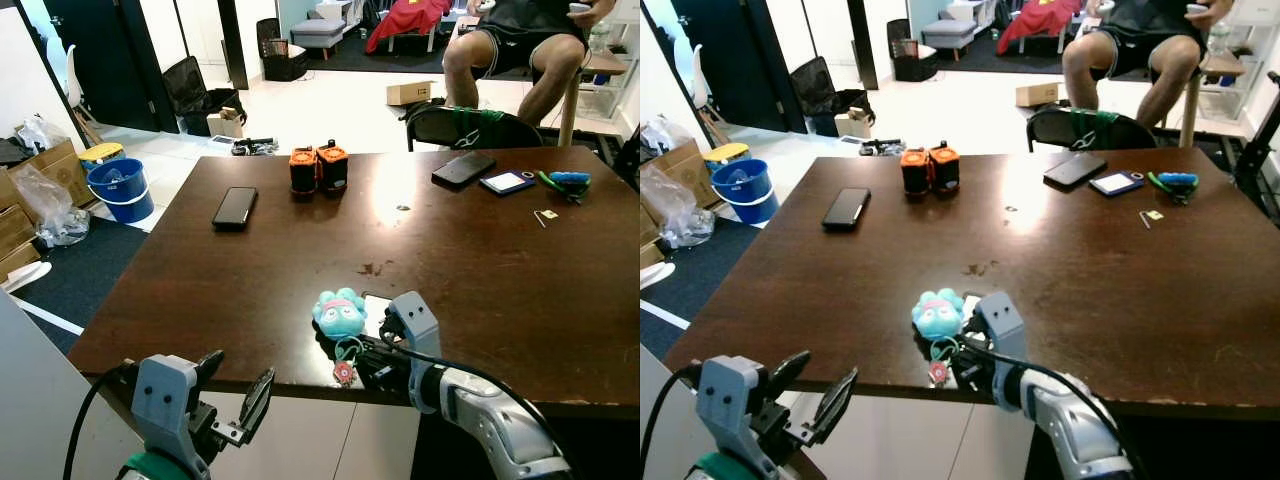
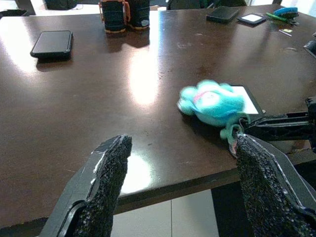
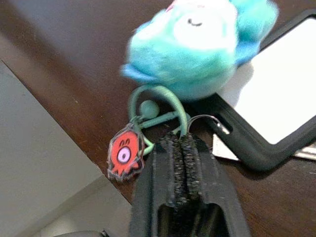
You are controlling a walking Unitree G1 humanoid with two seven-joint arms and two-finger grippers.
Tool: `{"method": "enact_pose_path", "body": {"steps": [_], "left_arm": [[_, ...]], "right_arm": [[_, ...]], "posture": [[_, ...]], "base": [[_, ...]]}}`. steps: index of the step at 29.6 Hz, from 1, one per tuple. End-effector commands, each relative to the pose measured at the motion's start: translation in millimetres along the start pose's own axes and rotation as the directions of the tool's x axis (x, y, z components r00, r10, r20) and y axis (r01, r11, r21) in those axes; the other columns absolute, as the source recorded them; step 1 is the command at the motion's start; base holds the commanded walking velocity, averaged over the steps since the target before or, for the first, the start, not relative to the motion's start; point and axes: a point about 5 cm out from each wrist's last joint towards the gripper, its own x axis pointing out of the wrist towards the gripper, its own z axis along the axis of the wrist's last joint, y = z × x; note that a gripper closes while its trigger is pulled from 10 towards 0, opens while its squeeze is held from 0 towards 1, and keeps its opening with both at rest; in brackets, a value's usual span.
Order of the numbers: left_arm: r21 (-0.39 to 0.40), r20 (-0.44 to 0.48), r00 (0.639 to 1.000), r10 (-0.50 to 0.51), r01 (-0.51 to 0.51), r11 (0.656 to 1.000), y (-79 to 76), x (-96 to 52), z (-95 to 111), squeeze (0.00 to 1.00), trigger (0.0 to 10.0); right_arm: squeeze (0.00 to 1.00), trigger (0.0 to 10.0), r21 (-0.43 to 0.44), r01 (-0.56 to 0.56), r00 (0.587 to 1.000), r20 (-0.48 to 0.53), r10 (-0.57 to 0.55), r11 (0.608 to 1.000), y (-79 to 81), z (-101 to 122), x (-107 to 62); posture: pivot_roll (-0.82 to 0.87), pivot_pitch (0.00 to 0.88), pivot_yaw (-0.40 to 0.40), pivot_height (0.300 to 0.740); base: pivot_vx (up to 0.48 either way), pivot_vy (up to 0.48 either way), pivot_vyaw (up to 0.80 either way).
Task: Hang keys on a hook
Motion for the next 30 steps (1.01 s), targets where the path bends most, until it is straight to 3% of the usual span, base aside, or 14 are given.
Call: {"method": "enact_pose_path", "body": {"steps": [1,10,14,15,16,19,22,24,30], "left_arm": [[0.017,-0.023,1.0,0.011,-0.01,1.0,2.1,-2.4,-1.8,0.0,10.0],[0.026,-0.02,0.999,0.033,-0.032,0.999,5.7,-2.3,-1.3,0.0,10.0],[0.032,-0.016,0.999,0.043,-0.042,0.999,8.0,-1.4,-0.5,0.0,10.0],[0.034,-0.017,0.999,0.041,-0.041,0.999,8.4,-1.4,-0.6,0.0,10.0],[0.034,-0.017,0.999,0.041,-0.041,0.999,8.4,-1.4,-0.6,0.0,10.0],[0.04,-0.021,0.999,0.04,-0.039,0.998,10.6,-1.0,-0.4,0.0,10.0],[0.043,-0.021,0.999,0.041,-0.04,0.998,11.8,-0.7,0.0,0.0,10.0],[0.051,-0.016,0.999,0.046,-0.045,0.998,15.0,0.4,1.9,0.0,10.0],[0.07,-0.01,0.999,0.054,-0.053,0.996,18.5,1.7,4.0,0.0,10.0]], "right_arm": [[0.0,0.0,0.009,-0.012,1.0,-0.007,0.012,1.0,4.1,-2.1,1.4],[0.0,0.0,0.013,-0.003,0.999,0.052,0.003,1.0,3.3,11.0,3.6],[0.0,0.0,0.004,0.023,0.991,0.133,-0.023,1.0,-2.4,29.4,2.1],[0.0,0.0,-0.01,0.026,0.979,0.201,-0.023,1.0,-4.7,42.7,0.3],[0.0,0.0,-0.01,0.026,0.979,0.201,-0.023,1.0,-4.7,42.7,0.3],[0.0,0.0,-0.044,0.002,0.934,0.358,0.014,0.999,-3.7,79.3,-5.8],[0.0,0.0,-0.047,-0.003,0.921,0.388,0.021,0.999,-1.9,88.8,-6.9],[0.0,0.0,-0.011,0.006,0.877,0.48,0.0,1.0,-0.5,111.7,-9.8],[0.0,0.0,0.011,0.026,0.837,0.546,-0.027,1.0,1.4,127.8,-11.0]], "posture": [[-0.17,0.071,0.143,0.74],[-0.17,0.069,0.142,0.74],[-0.17,0.068,0.146,0.74],[-0.17,0.067,0.149,0.74],[-0.17,0.067,0.149,0.74],[-0.17,0.067,0.15,0.74],[-0.17,0.06,0.152,0.74],[-0.17,0.053,0.153,0.74],[-0.16,0.042,0.155,0.74]], "base": [[0.0,0.0,0.0],[0.0,0.0,0.0],[0.0,0.0,0.0],[0.0,0.0,0.0],[0.0,0.0,0.0],[0.0,0.0,0.0],[0.0,0.0,0.0],[0.0,0.0,0.0],[0.0,0.0,0.0]]}}
